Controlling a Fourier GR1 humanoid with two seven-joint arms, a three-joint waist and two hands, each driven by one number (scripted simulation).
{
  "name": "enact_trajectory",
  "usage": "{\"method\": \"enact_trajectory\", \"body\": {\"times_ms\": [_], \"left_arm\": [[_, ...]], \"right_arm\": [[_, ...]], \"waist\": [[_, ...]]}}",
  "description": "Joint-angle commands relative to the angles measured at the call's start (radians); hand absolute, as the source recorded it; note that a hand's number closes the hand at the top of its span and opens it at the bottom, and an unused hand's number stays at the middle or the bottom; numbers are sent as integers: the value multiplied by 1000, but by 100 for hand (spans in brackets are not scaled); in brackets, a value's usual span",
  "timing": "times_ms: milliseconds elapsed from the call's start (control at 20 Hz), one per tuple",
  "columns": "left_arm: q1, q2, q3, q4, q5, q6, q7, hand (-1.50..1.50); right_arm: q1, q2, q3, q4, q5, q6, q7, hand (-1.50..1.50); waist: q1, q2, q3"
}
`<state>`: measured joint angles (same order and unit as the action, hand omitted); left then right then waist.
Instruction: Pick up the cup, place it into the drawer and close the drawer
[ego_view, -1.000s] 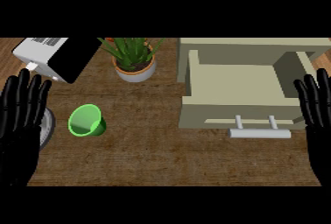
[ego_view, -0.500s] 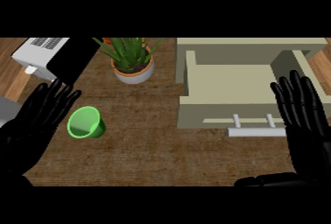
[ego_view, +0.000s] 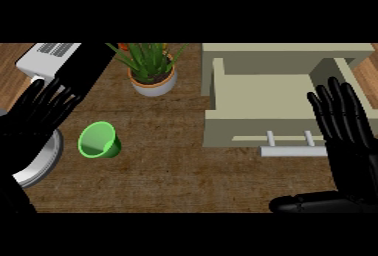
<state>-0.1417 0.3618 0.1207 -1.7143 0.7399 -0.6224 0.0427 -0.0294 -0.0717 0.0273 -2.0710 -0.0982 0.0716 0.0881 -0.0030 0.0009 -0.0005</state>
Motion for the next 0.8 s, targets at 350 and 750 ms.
{"method": "enact_trajectory", "body": {"times_ms": [350, 750], "left_arm": [[-97, -81, 4, 128, -120, -24, -20, -150], [-49, -48, 56, 196, -135, -91, -11, -150]], "right_arm": [[-66, 5, -26, 38, -14, 3, 22, -150], [-87, 3, -28, 42, -1, -2, 47, -150]], "waist": [[0, -1, 0], [1, -1, 0]]}}
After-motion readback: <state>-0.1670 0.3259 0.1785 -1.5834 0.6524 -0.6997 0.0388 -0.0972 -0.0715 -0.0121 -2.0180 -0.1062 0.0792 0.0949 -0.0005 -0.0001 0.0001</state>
